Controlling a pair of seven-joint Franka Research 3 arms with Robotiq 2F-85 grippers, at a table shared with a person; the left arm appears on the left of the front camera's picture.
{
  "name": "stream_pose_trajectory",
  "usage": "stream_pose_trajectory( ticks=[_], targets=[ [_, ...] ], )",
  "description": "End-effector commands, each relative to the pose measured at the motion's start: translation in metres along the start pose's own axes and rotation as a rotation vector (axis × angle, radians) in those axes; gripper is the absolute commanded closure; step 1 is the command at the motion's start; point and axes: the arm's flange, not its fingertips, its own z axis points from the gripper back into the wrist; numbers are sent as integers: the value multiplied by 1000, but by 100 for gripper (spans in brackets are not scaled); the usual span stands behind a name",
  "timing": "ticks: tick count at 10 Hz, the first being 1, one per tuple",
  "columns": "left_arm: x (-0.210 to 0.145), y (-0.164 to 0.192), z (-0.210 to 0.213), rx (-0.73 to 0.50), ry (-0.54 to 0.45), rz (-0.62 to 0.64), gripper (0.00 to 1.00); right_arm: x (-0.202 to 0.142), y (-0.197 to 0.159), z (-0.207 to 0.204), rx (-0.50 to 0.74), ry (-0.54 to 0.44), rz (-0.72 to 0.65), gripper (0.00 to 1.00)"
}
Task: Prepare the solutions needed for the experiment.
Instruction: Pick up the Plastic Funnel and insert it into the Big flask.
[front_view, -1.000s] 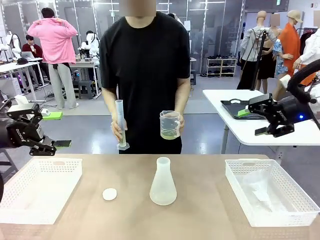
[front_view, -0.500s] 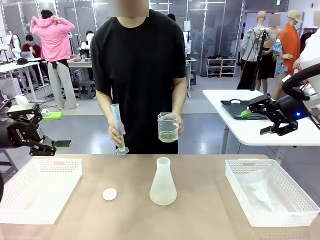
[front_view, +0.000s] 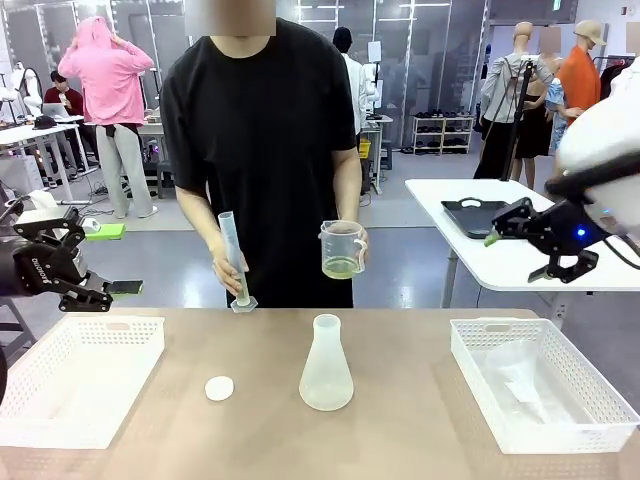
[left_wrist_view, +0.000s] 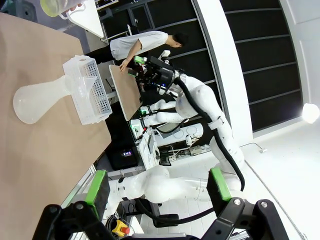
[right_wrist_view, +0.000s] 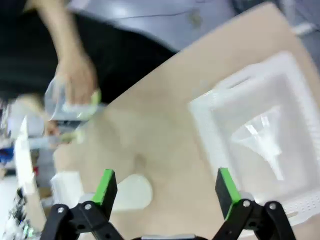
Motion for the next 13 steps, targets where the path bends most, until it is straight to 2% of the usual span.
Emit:
stream_pose_trajectory(
  ticks=[1, 2, 5, 6, 8, 9, 13],
  targets=[
    [-1, 0, 0, -11, 8, 1, 0, 11, 27, -1, -212, 79, -256, 0],
    [-1, 0, 0, -11, 8, 1, 0, 15, 32, -9, -289, 120, -350, 0],
    [-1, 0, 0, -11, 8, 1, 0, 38, 32, -42, -360, 159, -614, 0],
    [-1, 0, 0, -11, 8, 1, 0, 40, 29, -50, -400, 202, -656, 0],
    [-1, 0, 0, -11, 8, 1, 0, 44, 23, -58, -366, 177, -682, 0],
    [-1, 0, 0, -11, 8, 1, 0, 36, 20, -51, -407, 202, -621, 0],
    [-1, 0, 0, -11, 8, 1, 0, 39, 20, -54, -401, 212, -637, 0]
  ],
)
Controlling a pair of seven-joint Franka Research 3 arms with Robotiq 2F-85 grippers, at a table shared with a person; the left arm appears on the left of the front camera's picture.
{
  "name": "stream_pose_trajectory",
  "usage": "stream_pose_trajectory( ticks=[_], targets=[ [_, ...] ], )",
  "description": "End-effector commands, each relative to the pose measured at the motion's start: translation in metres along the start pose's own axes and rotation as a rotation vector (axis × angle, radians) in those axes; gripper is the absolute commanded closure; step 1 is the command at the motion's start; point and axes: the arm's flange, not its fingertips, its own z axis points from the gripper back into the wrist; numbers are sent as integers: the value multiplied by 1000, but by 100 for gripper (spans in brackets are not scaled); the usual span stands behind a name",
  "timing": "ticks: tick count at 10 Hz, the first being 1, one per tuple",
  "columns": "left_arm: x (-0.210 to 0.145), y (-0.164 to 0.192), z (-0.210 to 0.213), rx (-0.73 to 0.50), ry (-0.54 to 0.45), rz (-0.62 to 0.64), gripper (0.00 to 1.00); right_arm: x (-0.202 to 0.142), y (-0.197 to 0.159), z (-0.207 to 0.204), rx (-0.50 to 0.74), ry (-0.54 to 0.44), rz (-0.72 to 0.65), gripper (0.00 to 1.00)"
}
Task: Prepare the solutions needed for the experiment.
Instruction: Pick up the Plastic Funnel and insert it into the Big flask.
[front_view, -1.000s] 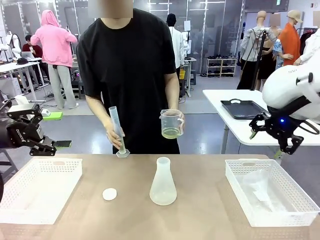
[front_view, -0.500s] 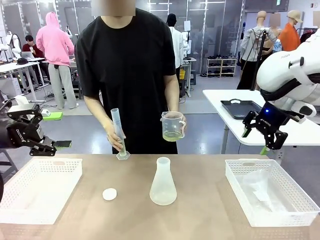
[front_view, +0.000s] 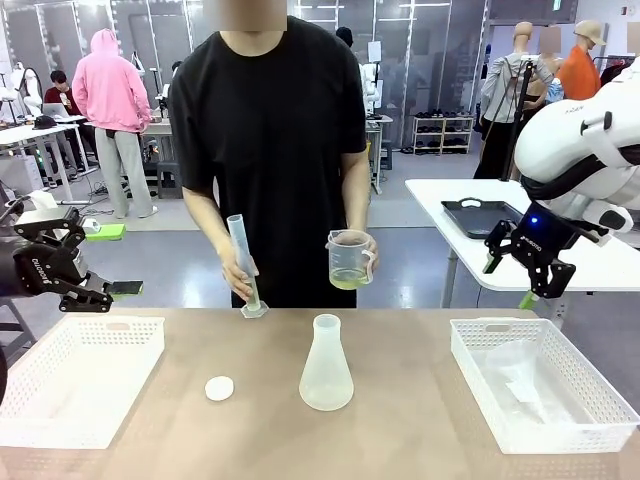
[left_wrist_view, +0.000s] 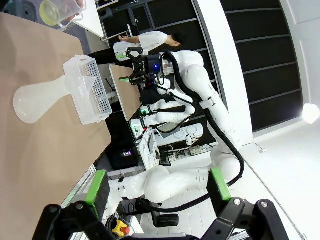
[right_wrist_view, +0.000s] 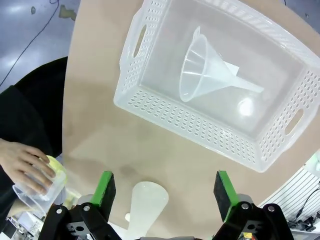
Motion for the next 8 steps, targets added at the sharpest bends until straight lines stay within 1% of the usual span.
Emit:
stream_pose_trajectory(
  ticks=[1, 2, 3, 4, 6, 8],
  targets=[
    [-1, -1, 0, -11, 7, 0, 0, 5, 10, -14, -80, -37, -36, 0],
    [-1, -1, 0, -11, 7, 0, 0, 11, 15, -24, -118, -43, -43, 0],
    [-1, -1, 0, -11, 7, 0, 0, 19, 18, -31, -139, -80, -81, 0],
    [-1, -1, 0, -11, 7, 0, 0, 25, 19, -38, -169, -99, -90, 0],
    [-1, -1, 0, -11, 7, 0, 0, 34, 20, -52, -223, -119, -137, 0],
    [-1, -1, 0, -11, 7, 0, 0, 45, 21, -69, -285, -97, -155, 0]
  ],
)
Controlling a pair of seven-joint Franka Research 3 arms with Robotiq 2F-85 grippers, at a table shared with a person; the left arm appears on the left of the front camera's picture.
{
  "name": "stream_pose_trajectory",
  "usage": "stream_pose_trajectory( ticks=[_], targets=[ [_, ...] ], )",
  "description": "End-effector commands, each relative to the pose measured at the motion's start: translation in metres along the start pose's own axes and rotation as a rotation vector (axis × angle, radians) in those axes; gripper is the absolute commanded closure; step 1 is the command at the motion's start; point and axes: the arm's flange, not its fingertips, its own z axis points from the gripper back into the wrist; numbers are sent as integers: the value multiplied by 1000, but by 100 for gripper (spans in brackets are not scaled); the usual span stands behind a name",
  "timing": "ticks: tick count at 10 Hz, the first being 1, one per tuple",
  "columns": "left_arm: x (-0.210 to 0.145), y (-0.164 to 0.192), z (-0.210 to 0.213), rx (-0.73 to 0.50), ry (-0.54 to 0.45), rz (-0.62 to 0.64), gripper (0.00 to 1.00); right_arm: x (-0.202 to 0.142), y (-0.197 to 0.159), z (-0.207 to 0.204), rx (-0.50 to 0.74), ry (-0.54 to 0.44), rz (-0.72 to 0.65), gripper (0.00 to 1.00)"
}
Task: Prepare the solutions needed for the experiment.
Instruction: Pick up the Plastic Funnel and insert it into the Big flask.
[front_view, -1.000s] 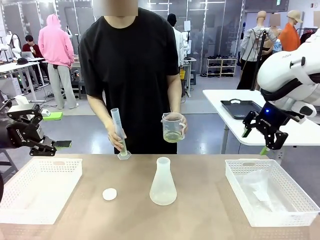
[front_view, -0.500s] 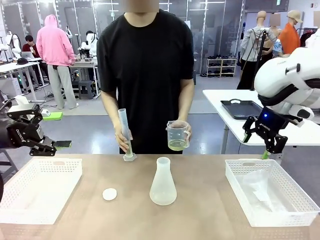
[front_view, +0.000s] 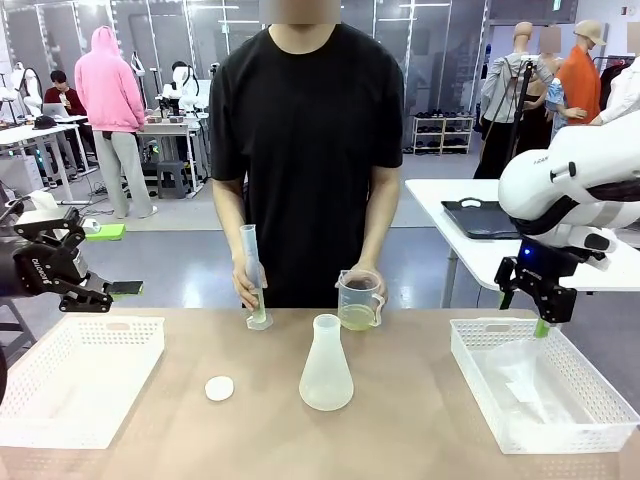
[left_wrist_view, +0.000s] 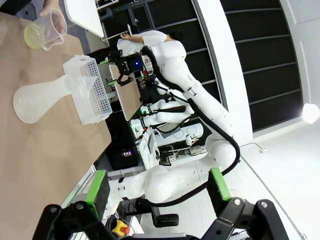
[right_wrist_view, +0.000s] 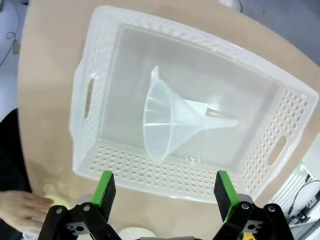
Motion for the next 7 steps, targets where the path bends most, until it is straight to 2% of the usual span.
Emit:
stream_pose_trajectory(
  ticks=[1, 7],
  targets=[
    [-1, -1, 0, -11, 7, 0, 0, 3, 15, -7, -68, 10, -56, 0],
    [-1, -1, 0, -11, 7, 0, 0, 17, 36, -53, -173, 13, -76, 0]
  ],
)
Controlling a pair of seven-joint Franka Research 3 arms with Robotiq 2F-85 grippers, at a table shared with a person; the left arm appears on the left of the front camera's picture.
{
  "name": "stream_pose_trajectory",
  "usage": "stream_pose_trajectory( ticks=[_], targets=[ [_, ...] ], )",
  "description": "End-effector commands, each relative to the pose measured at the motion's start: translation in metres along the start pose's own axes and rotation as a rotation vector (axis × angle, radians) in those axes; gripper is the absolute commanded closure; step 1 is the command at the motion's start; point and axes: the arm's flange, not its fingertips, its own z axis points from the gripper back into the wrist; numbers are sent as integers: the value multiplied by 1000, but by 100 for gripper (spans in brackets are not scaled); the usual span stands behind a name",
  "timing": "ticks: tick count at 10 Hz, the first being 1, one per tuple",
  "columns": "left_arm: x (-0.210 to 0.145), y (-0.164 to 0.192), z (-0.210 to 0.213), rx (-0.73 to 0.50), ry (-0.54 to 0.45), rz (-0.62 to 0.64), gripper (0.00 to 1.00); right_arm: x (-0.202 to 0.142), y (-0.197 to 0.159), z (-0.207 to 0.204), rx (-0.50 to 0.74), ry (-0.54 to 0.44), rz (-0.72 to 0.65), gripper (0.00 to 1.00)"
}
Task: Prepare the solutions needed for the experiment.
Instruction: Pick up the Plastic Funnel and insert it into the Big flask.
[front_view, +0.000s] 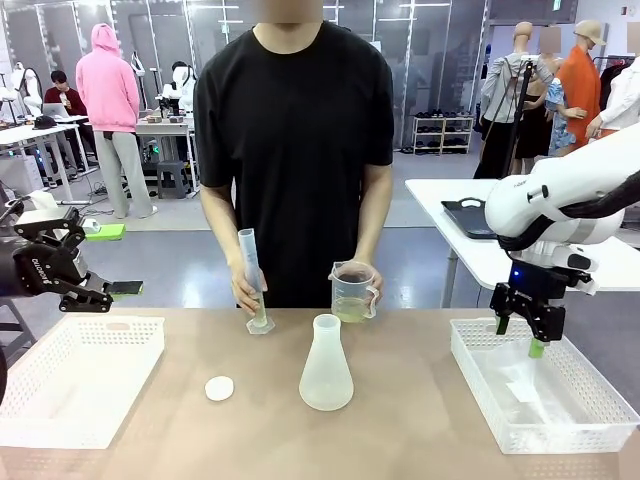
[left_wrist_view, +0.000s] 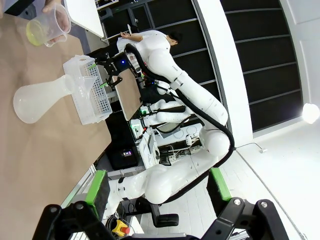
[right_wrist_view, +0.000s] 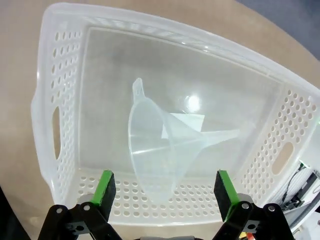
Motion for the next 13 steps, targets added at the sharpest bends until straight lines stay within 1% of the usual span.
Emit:
stream_pose_trajectory(
  ticks=[1, 3, 5, 6, 9, 13],
  targets=[
    [-1, -1, 0, -11, 7, 0, 0, 2, 12, -1, -62, -5, -33, 0],
    [-1, -1, 0, -11, 7, 0, 0, 7, 11, -4, -90, -25, -63, 0],
    [-1, -1, 0, -11, 7, 0, 0, 10, 14, -8, -88, -47, -58, 0],
    [-1, -1, 0, -11, 7, 0, 0, 10, 15, -10, -89, -64, -57, 8],
    [-1, -1, 0, -11, 7, 0, 0, 11, 18, -12, -100, -44, -52, 31],
    [-1, -1, 0, -11, 7, 0, 0, 11, 18, -14, -109, -45, -62, 64]
  ],
)
